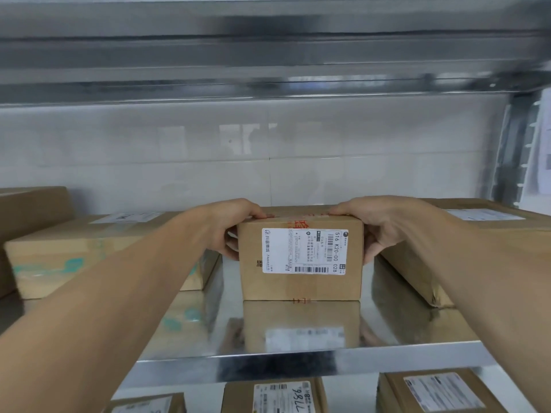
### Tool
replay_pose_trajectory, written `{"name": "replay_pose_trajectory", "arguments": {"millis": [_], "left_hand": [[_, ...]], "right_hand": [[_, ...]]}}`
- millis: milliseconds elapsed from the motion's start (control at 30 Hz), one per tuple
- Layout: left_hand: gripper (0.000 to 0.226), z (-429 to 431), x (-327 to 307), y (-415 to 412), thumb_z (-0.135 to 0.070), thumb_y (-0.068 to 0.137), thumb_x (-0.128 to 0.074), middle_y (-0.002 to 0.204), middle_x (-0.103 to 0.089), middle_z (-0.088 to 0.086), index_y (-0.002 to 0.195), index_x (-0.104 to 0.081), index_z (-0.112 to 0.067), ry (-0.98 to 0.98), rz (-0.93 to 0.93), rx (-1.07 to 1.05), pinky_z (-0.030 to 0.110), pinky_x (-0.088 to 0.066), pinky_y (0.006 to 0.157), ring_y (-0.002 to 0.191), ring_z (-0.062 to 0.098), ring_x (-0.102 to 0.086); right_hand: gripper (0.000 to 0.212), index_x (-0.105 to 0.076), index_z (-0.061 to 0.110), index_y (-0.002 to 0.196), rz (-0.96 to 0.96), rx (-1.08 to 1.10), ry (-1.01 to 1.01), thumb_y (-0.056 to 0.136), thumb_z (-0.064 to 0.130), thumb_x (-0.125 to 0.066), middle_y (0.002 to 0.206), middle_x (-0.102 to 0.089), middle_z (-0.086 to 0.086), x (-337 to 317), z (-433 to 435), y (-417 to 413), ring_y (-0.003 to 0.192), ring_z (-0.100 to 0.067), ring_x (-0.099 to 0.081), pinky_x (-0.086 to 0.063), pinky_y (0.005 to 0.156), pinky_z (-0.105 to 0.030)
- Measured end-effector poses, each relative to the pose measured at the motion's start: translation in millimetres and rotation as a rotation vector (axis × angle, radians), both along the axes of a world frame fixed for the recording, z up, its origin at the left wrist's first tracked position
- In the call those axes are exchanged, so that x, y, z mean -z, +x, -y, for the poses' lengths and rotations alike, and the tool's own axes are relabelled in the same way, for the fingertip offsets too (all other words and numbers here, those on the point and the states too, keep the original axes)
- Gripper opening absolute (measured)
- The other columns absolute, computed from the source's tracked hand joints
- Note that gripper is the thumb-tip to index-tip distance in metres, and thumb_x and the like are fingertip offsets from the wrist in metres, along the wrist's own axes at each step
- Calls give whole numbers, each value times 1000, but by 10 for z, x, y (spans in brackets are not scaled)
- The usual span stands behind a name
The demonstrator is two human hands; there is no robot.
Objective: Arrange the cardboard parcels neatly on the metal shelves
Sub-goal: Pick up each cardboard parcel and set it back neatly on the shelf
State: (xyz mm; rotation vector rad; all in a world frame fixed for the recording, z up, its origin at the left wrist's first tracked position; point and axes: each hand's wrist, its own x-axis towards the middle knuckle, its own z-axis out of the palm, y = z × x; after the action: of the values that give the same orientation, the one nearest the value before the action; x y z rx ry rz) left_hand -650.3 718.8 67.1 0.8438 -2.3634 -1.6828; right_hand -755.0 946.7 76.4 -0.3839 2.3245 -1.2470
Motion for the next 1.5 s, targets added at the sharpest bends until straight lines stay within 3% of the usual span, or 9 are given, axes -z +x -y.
{"name": "replay_pose_trajectory", "arguments": {"millis": [367,700,800,900,1000,1100,1267,1367,1500], "left_hand": [[21,-72,-32,20,-22,93,-64,47,-59,3,74,-60,-15,-26,48,-17,34,-53,69,51,20,-43],[23,-105,4,128,-34,87,-69,66,-58,5,82,-60,-13,76,-53,-48,35,-54,70,31,18,-46],[42,8,82,138,-47,87,-69,77,-62,10,96,-60,-7,193,-125,-64,42,-55,85,46,24,-58],[59,121,219,144,-58,89,-63,107,-67,17,109,-62,-2,187,-124,-94,53,-50,101,91,35,-68],[60,142,340,166,-60,92,-57,116,-62,21,106,-58,-2,181,-67,-85,51,-51,92,100,39,-64],[61,112,322,204,-54,93,-61,118,-61,27,114,-57,3,242,-73,-42,48,-57,79,99,45,-68],[39,-1,18,255,-31,95,-63,93,-64,14,123,-57,-5,387,-246,7,44,-62,59,80,32,-72],[26,-66,-185,263,-32,96,-62,74,-62,9,110,-55,-11,294,-253,33,35,-61,58,66,24,-67],[21,-129,-341,280,-33,95,-65,65,-62,7,90,-59,-14,163,-226,11,36,-58,65,63,23,-64]], "right_hand": [[35,-68,8,105,-26,2,18,103,41,-57,71,-75,-12,5,19,-48,61,-29,-75,-64,59,-52],[39,-70,8,112,-12,21,-60,100,45,-62,78,-76,-13,0,-49,70,70,-30,-77,-64,63,-51],[34,-71,10,105,15,27,-110,98,42,-65,76,-76,-12,5,-104,72,79,-31,-76,-63,71,-54],[32,-72,9,107,84,32,-219,96,39,-67,93,-76,-14,55,-185,32,96,-34,-73,-58,86,-61],[28,-72,12,110,131,79,-378,100,36,-62,98,-76,-12,176,-264,-50,97,-31,-73,-56,92,-61],[28,-73,15,111,170,103,-492,104,37,-56,91,-79,-8,317,-304,-63,80,-23,-77,-63,71,-50],[39,-62,6,135,116,123,-492,107,30,-54,101,-75,-11,364,-327,10,89,-25,-73,-61,83,-54],[51,-37,14,155,26,93,-463,108,20,-54,121,-67,-14,304,-274,87,93,-26,-67,-64,60,-40],[37,-62,14,129,-111,45,-259,106,41,-52,124,-65,-12,227,-145,181,106,-28,-60,-54,85,-41]]}}
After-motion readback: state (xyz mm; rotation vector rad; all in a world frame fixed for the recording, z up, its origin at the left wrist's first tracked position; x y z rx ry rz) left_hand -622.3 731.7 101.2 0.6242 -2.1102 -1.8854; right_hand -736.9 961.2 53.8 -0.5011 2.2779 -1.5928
